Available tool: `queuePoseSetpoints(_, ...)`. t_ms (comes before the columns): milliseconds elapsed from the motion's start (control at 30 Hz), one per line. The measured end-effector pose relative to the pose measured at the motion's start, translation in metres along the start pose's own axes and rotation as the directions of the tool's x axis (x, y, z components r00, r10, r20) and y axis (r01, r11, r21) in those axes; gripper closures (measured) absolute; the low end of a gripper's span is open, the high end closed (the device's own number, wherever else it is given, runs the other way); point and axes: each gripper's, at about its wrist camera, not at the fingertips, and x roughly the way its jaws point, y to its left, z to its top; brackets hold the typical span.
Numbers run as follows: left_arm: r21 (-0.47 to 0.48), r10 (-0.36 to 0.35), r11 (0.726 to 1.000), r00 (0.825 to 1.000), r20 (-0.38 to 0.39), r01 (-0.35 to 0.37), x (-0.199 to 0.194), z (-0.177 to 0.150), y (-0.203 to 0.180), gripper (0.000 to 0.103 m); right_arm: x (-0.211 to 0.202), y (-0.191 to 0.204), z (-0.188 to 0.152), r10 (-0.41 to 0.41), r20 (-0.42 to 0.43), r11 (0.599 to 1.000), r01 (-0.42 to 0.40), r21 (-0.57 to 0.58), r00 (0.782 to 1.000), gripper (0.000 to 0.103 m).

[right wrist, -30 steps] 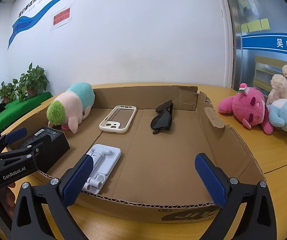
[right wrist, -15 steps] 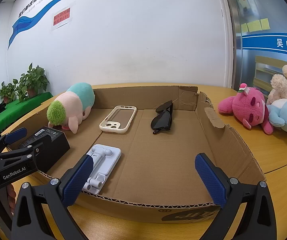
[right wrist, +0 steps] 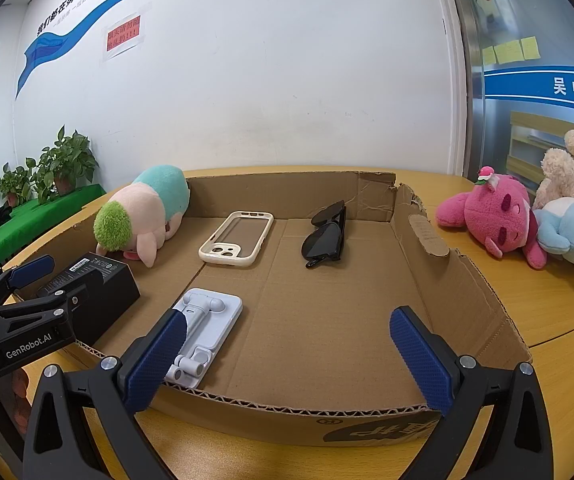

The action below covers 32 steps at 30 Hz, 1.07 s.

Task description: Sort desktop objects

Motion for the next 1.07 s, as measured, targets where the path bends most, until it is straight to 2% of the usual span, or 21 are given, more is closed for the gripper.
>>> queuePoseSetpoints(1067, -0.001, 0.002, 1.0, 1.0, 0.0, -0.002, 0.0008, -0.0003, 0.0002, 0.016, -0.0001, 0.0007, -0.0003, 0.001, -0.001, 1.0, -0.001, -0.001, 1.0, 0.0)
